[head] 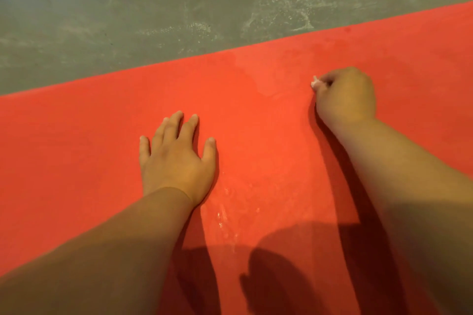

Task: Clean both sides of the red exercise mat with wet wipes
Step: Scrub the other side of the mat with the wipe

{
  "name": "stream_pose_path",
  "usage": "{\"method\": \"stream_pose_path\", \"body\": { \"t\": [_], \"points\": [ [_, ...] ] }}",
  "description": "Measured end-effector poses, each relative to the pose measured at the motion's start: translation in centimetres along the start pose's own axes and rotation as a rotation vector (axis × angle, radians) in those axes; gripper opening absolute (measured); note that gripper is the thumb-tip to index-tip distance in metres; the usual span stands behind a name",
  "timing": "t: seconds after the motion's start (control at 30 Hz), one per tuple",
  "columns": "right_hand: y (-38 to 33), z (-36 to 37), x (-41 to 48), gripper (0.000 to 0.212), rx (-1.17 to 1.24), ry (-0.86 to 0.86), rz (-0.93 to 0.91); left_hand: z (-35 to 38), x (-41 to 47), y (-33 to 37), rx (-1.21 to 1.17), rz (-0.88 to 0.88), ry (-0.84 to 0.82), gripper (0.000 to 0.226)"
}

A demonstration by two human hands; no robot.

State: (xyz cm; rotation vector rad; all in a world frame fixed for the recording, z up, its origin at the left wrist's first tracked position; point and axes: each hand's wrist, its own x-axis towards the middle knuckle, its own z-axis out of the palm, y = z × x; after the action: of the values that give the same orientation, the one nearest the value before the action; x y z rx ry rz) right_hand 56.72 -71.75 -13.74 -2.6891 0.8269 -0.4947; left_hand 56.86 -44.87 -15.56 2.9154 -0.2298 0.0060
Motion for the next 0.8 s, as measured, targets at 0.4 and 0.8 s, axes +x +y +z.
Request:
{"method": "stream_pose_path", "body": {
  "t": [0.4,0.8],
  "points": [
    [-0.2,-0.3,0.7,0.032,-0.286,-0.038,-0.125,0.0,0.9,0.4,-0.023,0.0,0.131,0.038],
    [-3.2,1.7,-1.1,0.031,-0.01,-0.107,-0.375,0.4,2.3,0.3,0.043,0.083,-0.008,0.056]
  ]
}}
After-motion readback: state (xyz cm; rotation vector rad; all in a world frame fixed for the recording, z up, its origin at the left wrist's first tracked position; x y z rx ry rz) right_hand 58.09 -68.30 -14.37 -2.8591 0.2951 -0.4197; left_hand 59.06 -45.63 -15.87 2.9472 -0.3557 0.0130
